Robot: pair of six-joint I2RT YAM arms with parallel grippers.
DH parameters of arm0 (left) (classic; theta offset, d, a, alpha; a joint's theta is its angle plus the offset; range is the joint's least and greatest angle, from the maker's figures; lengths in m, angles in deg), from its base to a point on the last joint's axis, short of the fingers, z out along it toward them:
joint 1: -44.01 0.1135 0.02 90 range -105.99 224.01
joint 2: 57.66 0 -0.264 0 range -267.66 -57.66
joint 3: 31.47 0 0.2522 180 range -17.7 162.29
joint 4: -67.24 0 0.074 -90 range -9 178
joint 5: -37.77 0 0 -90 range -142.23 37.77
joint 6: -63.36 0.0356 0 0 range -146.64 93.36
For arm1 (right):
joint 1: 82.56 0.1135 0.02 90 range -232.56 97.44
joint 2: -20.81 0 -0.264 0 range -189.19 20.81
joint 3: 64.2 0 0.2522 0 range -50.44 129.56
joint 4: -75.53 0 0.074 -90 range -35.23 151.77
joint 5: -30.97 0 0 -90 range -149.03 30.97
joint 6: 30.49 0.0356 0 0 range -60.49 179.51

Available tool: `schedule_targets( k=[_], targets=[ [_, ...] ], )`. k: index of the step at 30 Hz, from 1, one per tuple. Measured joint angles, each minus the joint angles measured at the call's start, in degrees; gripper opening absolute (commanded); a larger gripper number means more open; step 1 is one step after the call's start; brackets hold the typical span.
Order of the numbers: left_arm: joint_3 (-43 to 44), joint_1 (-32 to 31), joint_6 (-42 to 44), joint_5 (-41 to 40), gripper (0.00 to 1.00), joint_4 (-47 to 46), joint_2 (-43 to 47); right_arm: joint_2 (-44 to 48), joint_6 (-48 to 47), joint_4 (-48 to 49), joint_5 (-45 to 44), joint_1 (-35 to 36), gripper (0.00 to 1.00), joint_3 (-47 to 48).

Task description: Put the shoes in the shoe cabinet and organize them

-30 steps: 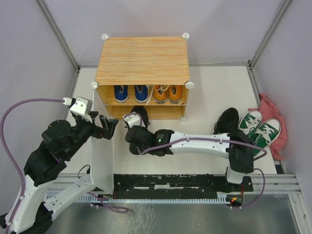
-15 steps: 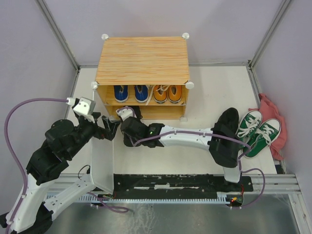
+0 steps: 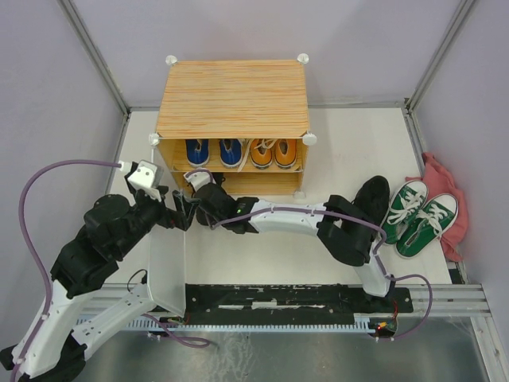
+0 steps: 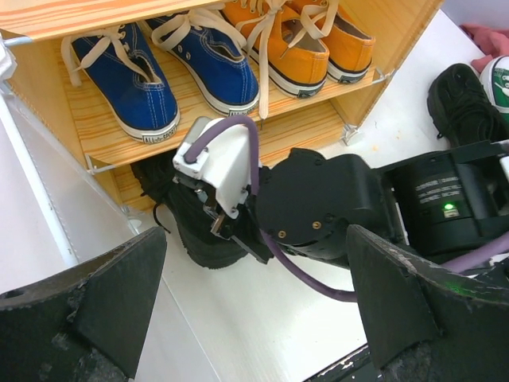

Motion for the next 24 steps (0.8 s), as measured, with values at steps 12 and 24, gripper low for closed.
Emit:
schedule_targets(
  k=[12,24],
  targets=[
    [-2.4,0.0,-0.9,0.8,1.00,-2.5,0.8,-5.5,-3.0,2.5,1.0,-2.4,0.02,6.7],
    [-2.4,0.0,-0.8,-0.6,1.00,-2.7,0.9,-9.1,-2.1,5.6,1.4,-3.8,0.41,10.6]
  ],
)
